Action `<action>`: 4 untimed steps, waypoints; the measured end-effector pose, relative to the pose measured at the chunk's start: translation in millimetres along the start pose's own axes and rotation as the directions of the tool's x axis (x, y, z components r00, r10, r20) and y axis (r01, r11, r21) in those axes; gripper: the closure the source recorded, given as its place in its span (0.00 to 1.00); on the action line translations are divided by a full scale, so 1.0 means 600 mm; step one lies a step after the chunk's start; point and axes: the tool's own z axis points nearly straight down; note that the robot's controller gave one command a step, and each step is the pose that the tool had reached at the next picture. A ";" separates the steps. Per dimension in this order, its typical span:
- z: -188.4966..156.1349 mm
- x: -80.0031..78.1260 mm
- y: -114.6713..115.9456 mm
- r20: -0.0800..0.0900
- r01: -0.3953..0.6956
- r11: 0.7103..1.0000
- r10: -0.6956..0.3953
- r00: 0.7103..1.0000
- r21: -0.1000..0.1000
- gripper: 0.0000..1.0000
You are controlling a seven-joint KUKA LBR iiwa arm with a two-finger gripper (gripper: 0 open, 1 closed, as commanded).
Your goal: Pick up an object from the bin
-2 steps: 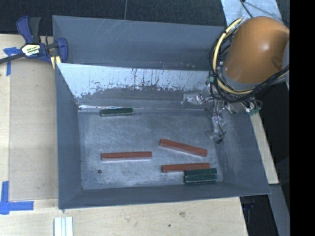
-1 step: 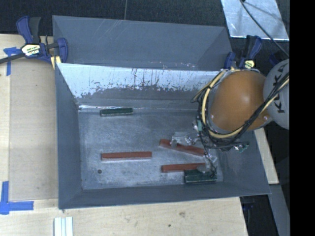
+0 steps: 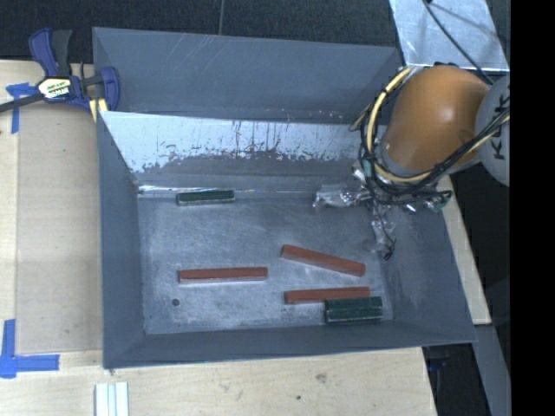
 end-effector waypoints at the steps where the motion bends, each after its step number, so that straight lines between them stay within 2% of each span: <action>1: 0.085 -0.017 0.074 -0.005 0.043 0.999 -0.043 0.999 -0.005 0.00; 2: -0.010 -0.155 0.099 0.009 -0.021 1.000 0.021 1.000 0.000 0.00; 3: 0.081 -0.058 0.114 0.001 -0.118 0.993 0.118 0.993 -0.002 0.00; 4: 0.081 -0.054 0.106 0.002 -0.212 0.977 0.212 0.977 -0.002 0.00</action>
Offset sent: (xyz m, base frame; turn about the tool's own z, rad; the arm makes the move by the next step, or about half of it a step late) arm -0.0248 0.0370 -0.0504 -0.0384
